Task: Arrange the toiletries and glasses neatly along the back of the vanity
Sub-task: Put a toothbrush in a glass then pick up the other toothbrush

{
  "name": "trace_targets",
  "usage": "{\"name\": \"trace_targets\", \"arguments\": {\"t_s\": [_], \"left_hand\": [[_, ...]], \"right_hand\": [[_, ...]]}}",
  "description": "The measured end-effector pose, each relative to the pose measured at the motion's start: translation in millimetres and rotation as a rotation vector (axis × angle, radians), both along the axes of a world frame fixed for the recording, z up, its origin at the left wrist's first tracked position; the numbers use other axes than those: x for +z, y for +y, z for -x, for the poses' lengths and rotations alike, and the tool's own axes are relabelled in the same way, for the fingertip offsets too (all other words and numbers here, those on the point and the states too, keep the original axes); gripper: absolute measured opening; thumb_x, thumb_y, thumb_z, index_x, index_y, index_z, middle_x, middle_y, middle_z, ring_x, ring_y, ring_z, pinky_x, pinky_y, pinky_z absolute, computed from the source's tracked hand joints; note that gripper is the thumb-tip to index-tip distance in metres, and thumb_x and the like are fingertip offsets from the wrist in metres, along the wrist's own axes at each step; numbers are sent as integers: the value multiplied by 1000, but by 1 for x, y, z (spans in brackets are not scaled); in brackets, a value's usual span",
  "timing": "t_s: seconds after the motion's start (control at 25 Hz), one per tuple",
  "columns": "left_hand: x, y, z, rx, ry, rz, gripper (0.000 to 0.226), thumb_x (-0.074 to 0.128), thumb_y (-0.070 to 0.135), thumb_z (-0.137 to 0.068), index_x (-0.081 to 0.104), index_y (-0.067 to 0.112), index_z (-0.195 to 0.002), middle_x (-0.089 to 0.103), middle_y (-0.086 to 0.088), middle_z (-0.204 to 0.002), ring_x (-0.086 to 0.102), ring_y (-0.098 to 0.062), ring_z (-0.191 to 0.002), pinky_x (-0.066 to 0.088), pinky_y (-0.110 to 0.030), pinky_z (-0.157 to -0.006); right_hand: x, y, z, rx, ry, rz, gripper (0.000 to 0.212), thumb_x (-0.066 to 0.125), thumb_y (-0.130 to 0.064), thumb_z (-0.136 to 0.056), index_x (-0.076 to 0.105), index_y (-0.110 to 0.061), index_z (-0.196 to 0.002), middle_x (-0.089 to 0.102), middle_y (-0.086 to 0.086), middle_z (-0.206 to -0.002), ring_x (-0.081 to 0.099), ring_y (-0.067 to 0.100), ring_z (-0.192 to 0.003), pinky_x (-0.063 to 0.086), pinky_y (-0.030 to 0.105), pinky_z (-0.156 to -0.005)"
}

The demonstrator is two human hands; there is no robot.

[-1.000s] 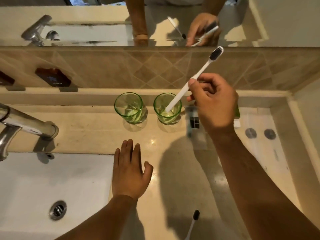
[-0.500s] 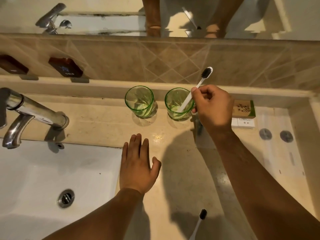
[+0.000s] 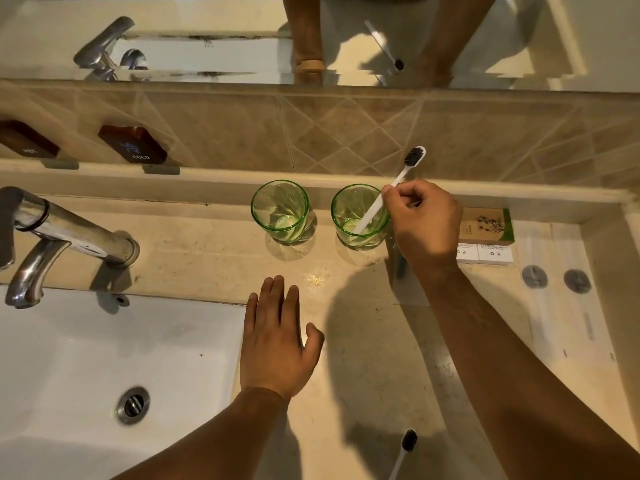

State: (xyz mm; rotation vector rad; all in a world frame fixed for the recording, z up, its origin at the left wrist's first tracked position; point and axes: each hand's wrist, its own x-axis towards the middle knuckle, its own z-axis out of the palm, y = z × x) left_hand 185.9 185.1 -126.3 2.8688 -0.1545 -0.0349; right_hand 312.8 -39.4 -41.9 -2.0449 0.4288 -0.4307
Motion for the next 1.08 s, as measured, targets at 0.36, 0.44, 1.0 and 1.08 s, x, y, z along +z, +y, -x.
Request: {"name": "trace_targets", "arguments": {"t_s": [0.36,0.44,1.0,1.08], "left_hand": [[0,0,0,6,-16,19,64,45,39,-89,49,7,-144,40,-16,-156,26,-28,-151,22,-52,-123],[-1,0,0,8,-25,23,64,46,38,-88,49,6,-143,41,-16,-156,26,-28,-151,21,-51,-123],[-3,0,0,4,-62,39,64,49,37,-88,49,5,-143,41,-17,-155,27,-29,-150,21,-51,-123],[-5,0,-3,15,-72,48,63,49,37,-87,48,6,-143,40,-17,-155,26,-29,-150,19,-51,-124]], "right_hand": [[-3,0,-2,0,4,47,21,69,-36,-88,70,-19,-75,63,-1,-67,58,13,-65,54,36,-70],[-3,1,-3,-5,10,33,21,70,-36,-88,70,-19,-75,63,-1,-68,58,12,-64,54,34,-68],[3,5,48,-18,102,-121,13,64,-24,-93,73,-15,-89,69,1,-86,63,14,-81,46,15,-72],[0,3,75,10,96,-48,11,64,-23,-95,71,-17,-88,69,-4,-83,61,6,-75,42,6,-65]]}}
